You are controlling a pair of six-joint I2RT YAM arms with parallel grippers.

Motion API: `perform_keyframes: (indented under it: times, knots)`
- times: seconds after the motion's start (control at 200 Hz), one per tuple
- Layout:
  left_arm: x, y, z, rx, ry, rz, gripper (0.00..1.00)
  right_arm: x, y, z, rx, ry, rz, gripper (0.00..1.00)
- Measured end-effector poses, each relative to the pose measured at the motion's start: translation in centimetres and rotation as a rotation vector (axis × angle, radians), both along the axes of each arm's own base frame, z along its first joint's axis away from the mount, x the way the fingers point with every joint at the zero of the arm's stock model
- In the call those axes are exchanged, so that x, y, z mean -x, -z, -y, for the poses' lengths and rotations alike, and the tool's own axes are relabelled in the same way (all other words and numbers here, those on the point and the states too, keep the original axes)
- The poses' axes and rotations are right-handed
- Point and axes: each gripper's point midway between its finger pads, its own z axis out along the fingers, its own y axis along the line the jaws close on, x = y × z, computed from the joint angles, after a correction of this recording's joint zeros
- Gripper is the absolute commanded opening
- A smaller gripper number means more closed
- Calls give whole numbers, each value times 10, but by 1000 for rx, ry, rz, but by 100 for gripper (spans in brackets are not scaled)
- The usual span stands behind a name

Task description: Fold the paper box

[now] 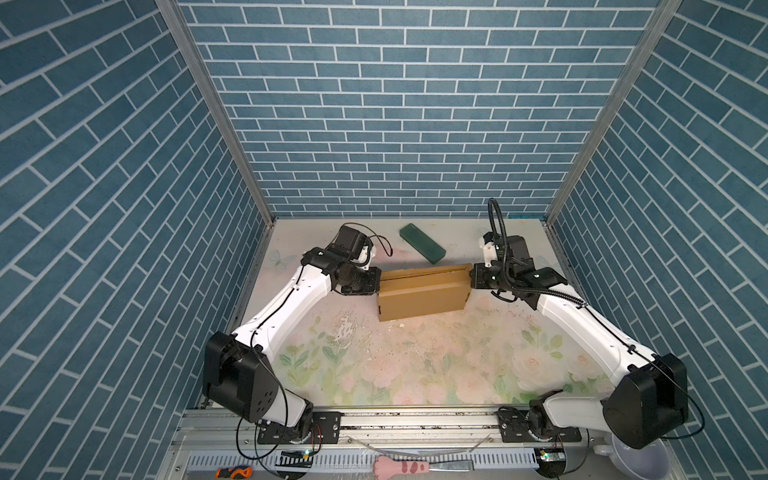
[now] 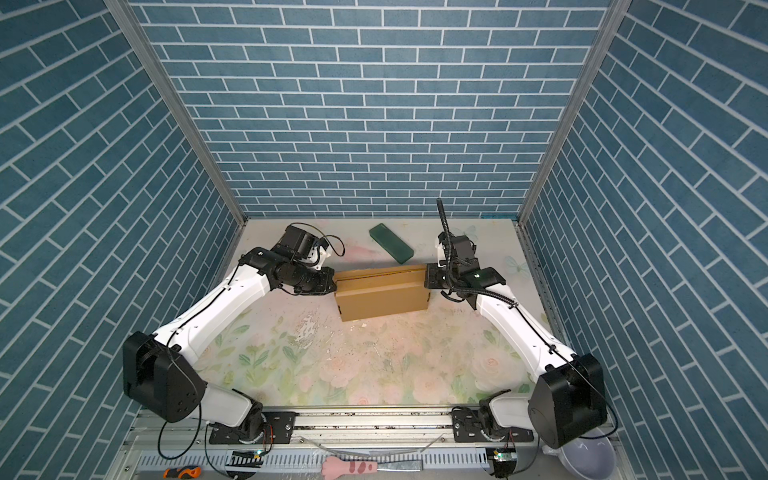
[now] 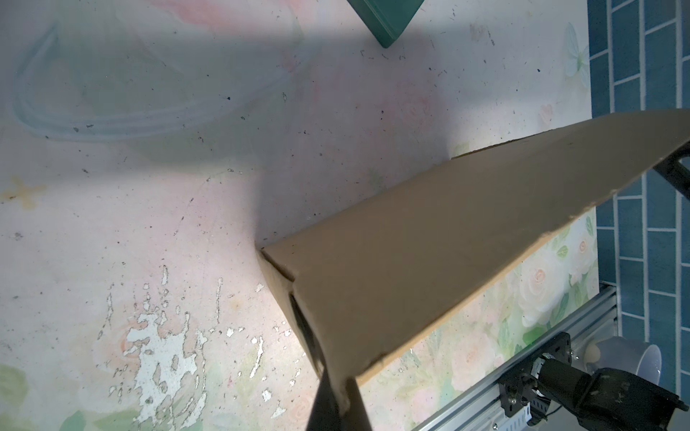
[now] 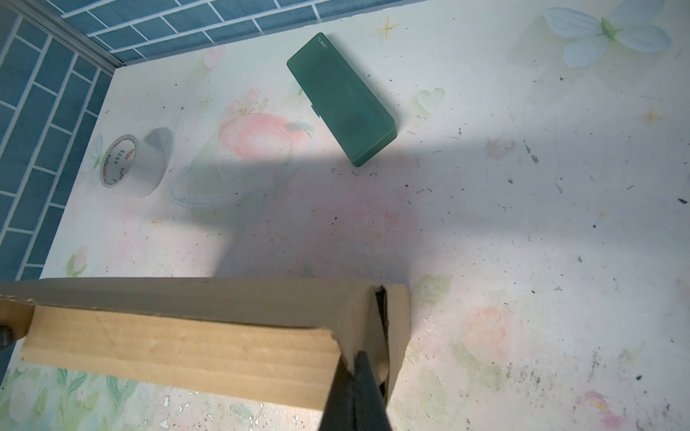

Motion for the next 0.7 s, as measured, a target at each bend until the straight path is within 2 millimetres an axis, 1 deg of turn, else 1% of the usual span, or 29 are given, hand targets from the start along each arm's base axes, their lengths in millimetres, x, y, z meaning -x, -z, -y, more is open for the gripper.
perform_keyframes:
  times: [0.25, 0.7]
  knots:
    - [-1, 5, -3, -2, -20, 17, 0, 0, 0, -1, -3, -3, -1, 0]
    - [-5, 8, -5, -11, -38, 36, 0, 1, 0, -1, -5, -5, -3, 0]
